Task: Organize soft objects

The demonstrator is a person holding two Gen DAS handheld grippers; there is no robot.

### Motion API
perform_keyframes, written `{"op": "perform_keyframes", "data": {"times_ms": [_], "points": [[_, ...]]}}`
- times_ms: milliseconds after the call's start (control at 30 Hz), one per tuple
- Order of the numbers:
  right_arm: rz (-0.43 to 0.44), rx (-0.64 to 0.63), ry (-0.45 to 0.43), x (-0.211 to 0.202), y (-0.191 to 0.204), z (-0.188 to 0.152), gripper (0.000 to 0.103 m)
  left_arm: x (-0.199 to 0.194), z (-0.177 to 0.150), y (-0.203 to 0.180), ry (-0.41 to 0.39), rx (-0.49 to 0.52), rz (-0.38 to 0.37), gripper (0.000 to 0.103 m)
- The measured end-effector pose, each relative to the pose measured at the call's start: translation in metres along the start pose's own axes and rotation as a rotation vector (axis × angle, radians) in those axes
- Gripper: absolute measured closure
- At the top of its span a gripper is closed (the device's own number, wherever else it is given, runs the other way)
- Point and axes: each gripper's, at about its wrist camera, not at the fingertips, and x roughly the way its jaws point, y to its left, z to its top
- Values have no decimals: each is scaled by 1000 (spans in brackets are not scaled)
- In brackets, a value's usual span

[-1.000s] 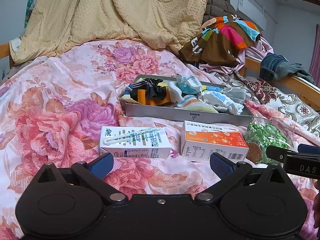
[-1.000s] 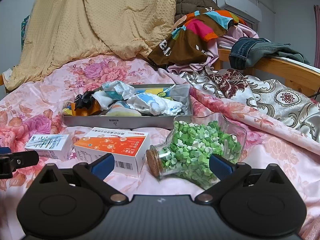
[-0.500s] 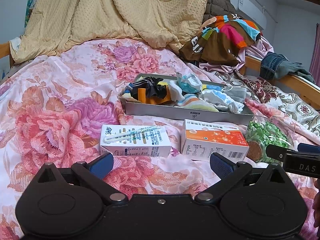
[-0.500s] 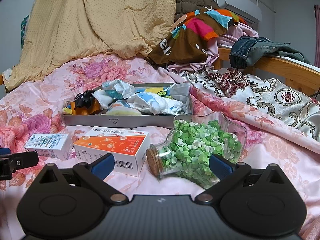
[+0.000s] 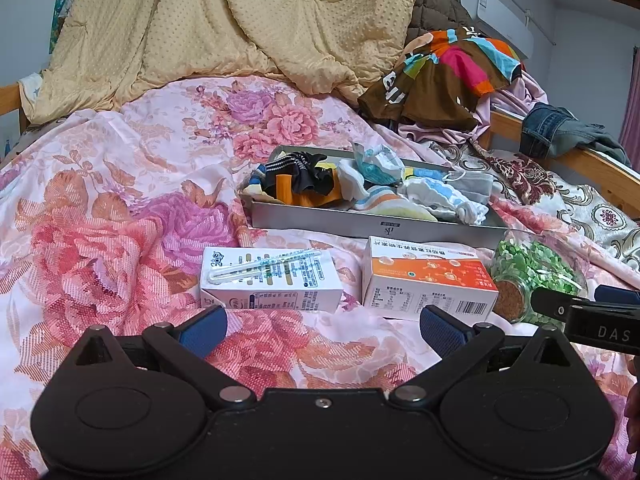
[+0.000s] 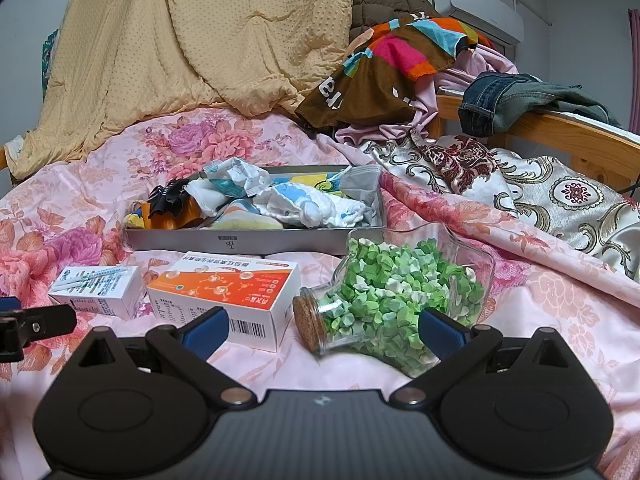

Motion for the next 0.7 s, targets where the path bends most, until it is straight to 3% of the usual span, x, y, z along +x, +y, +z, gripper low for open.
{"op": "perform_keyframes", "data": {"times_ms": [700], "points": [[0, -1, 8, 3, 2, -5, 0, 0, -1, 0, 3, 0, -1, 1]]}}
